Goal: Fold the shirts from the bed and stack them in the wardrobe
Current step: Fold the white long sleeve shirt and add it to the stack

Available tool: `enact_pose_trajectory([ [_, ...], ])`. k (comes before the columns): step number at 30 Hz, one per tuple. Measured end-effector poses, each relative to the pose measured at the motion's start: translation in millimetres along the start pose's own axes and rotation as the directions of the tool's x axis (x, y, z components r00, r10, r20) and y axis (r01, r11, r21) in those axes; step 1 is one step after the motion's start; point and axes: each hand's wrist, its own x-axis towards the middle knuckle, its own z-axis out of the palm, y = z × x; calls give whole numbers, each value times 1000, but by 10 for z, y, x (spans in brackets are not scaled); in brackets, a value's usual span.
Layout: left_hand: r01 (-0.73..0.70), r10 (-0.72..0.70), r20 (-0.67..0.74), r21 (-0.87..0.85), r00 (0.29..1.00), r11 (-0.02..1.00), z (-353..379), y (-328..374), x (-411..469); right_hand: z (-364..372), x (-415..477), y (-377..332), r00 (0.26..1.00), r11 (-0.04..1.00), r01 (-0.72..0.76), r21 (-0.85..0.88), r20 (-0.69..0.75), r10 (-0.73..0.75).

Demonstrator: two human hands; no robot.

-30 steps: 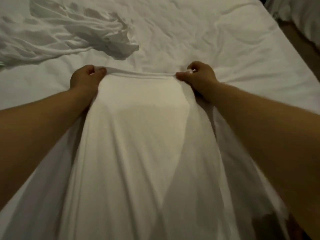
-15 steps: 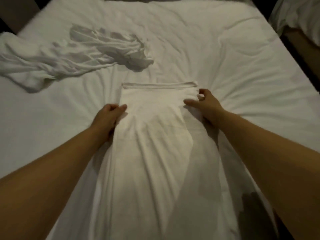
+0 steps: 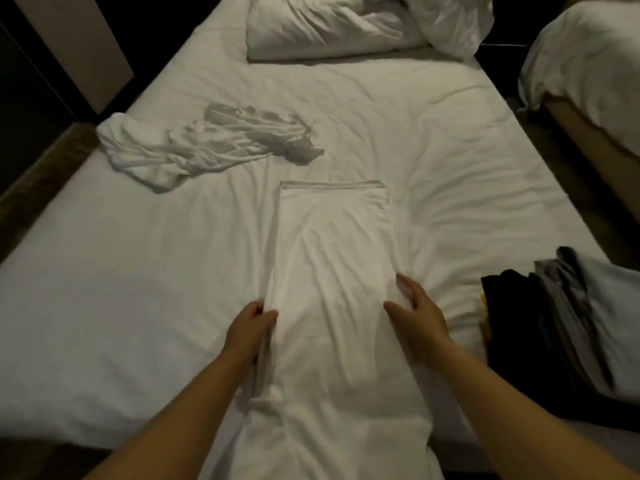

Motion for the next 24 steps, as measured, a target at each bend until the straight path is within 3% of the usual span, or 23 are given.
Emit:
enact_pose_trajectory([
  [5, -53, 52, 33, 5, 998, 999, -59, -232, -479, -43, -783, 277, 993, 964, -108, 242, 80, 92],
  [8, -68, 68, -4, 89, 998, 994, -48, -326, -571, -68, -996, 452, 986, 947, -165, 276, 84, 147],
  [12, 5, -5, 12, 3, 1000, 1000, -40, -302, -596, -62, -1151, 563, 980, 924, -191, 332, 114, 162],
  [16, 16, -24, 31, 235, 999, 972, -71, -255, -542, -33, -1223, 598, 978, 900, -202, 385, 128, 165],
  [21, 14, -60, 96, 423, 994, 906, -52, -227, -564, -26, -1264, 665, 989, 961, -133, 241, 89, 114],
  [24, 100, -133, 138, 220, 981, 970, -134, -234, -560, -23, -1275, 680, 995, 979, -98, 181, 52, 90],
])
